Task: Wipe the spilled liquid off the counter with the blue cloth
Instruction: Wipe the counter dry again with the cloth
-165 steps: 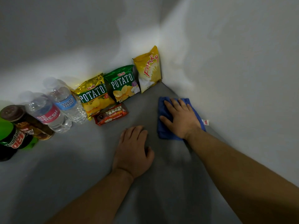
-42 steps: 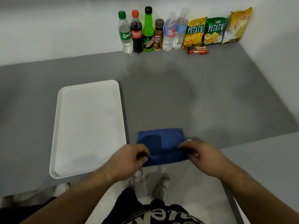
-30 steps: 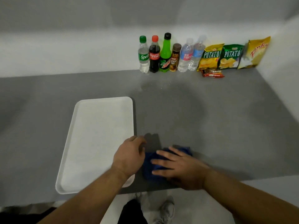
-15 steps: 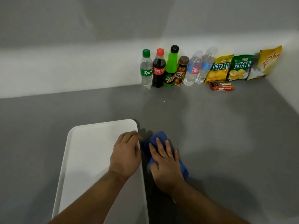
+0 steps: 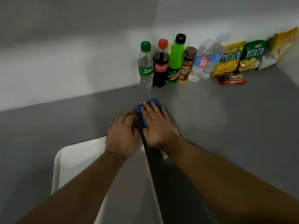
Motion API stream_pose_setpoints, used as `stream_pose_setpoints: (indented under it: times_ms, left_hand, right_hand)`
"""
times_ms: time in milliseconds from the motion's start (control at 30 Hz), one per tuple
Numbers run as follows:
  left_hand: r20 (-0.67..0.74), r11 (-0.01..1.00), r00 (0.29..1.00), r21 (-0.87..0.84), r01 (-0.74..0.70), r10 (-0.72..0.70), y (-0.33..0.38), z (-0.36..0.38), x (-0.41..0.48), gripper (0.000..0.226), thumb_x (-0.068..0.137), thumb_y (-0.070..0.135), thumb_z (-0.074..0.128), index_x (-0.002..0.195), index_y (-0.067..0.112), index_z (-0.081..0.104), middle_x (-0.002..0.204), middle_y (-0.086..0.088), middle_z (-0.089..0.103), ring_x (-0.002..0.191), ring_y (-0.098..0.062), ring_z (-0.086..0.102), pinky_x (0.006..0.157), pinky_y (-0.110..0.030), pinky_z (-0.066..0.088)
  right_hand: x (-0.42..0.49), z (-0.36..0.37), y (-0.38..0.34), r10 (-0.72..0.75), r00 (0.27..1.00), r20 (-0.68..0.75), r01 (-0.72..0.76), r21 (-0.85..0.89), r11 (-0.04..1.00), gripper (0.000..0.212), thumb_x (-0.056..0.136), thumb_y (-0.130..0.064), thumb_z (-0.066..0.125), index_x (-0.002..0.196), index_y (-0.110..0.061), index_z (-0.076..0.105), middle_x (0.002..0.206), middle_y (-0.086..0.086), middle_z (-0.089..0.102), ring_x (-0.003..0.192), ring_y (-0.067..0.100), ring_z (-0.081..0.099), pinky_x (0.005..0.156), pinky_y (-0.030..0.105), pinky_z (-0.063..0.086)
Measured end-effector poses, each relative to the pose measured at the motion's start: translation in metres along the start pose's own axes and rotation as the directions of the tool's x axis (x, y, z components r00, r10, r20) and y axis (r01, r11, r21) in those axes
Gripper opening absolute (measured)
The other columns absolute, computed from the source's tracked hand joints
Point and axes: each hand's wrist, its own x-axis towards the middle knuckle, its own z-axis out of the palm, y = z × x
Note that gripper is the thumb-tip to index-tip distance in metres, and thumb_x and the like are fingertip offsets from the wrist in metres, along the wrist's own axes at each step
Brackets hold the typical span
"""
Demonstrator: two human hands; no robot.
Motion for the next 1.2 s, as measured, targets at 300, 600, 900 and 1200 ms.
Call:
stream_pose_setpoints:
  times_ms: [300, 600, 900, 1200]
  left_hand:
    - [0.065, 1.0, 0.998, -0.009, -0.015, 0.016, 0.02, 0.01, 0.025, 0.046, 0.093, 0.012, 0.057, 0.138, 0.013, 0.055, 0.149, -0.01, 0.05, 0.134, -0.03, 0.05, 0.115, -0.046, 0.041]
    - [0.15, 0.989, 0.978, -0.012, -0.147, 0.147, 0.083, 0.047, 0.04, 0.046, 0.09, 0.011, 0.06, 0.136, 0.02, 0.058, 0.15, -0.006, 0.052, 0.138, -0.025, 0.047, 0.114, -0.034, 0.035]
    - [0.137, 0.971, 0.962, -0.083, -0.225, 0.235, 0.15, 0.083, 0.043, 0.042, 0.088, 0.007, 0.061, 0.129, 0.017, 0.064, 0.144, -0.004, 0.058, 0.139, -0.021, 0.047, 0.116, -0.028, 0.03]
    - [0.149, 0.964, 0.957, -0.139, -0.228, 0.248, 0.201, 0.119, 0.047, 0.042, 0.086, 0.004, 0.061, 0.125, 0.019, 0.064, 0.14, 0.003, 0.058, 0.137, -0.016, 0.046, 0.118, -0.033, 0.035]
  right_hand:
    - [0.032, -0.017, 0.048, 0.122, 0.991, -0.063, -0.121, 0.027, 0.992, 0.07, 0.102, -0.043, 0.029, 0.166, -0.024, 0.011, 0.175, -0.001, 0.003, 0.16, 0.023, -0.003, 0.128, 0.053, 0.001]
    - [-0.006, -0.035, 0.132, 0.374, 0.921, -0.11, -0.362, 0.115, 0.925, 0.074, 0.095, -0.042, 0.027, 0.166, -0.029, 0.01, 0.175, -0.006, 0.006, 0.16, 0.02, -0.004, 0.127, 0.047, -0.003]
    - [-0.065, -0.051, 0.229, 0.437, 0.891, -0.123, -0.428, 0.096, 0.899, 0.069, 0.102, -0.042, 0.031, 0.166, -0.031, 0.006, 0.175, -0.005, 0.0, 0.16, 0.021, -0.006, 0.126, 0.047, -0.003]
    - [-0.103, -0.081, 0.347, 0.391, 0.917, -0.078, -0.388, 0.05, 0.92, 0.066, 0.106, -0.039, 0.035, 0.166, -0.034, 0.008, 0.174, -0.009, 0.0, 0.16, 0.016, -0.004, 0.126, 0.042, -0.006]
